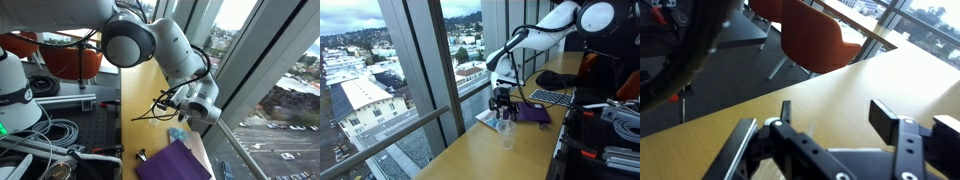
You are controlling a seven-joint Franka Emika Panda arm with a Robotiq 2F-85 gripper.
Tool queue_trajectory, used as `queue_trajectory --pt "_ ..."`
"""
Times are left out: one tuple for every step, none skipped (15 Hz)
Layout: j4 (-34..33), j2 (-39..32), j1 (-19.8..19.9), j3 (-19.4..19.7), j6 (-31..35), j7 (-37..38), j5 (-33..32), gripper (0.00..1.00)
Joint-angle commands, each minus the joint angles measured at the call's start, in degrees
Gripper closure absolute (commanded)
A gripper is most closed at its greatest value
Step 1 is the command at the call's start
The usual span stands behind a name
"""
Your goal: Put the straw into the cup through the lid
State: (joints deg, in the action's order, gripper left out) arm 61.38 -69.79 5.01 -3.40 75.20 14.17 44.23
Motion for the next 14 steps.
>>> queue_trajectory --pt "3.36 6.47 -4.47 0.71 -1.27 0.32 -4.96 0.0" --pt "4.63 8.32 -5.52 0.7 -1.49 0.34 -6.56 0.0" --pt "6.36 10.64 -6.84 0.64 -1.55 0.56 -8.51 0.0" --pt "7.78 12.78 -8.14 0.53 -2.0 0.66 -10.52 0.0" --pt "8.93 14.94 -9.51 0.41 -2.72 1.14 -12.54 0.0" --pt "9.74 16.98 -10.8 0.31 -3.51 1.43 -14.72 0.0" --pt "11.09 19.29 -12.09 0.32 -3.56 1.31 -17.0 0.0" --pt "12.34 21.72 -13.1 0.14 -3.66 0.47 -19.42 0.0" --pt "14.97 24.53 -14.45 0.22 -2.43 -0.51 -21.67 0.0" --pt "17.62 27.45 -15.36 0.4 -1.43 -1.66 -24.16 0.0" --pt "20.79 30.38 -16.26 0.52 -0.12 -2.73 -26.68 0.0" --pt "23.68 32.98 -16.95 0.54 1.2 -3.9 -29.32 0.0" --pt "26.2 35.13 -17.57 0.5 2.73 -4.77 -31.99 0.0" --pt "28.99 37.1 -18.12 0.36 5.0 -5.48 -34.68 0.0"
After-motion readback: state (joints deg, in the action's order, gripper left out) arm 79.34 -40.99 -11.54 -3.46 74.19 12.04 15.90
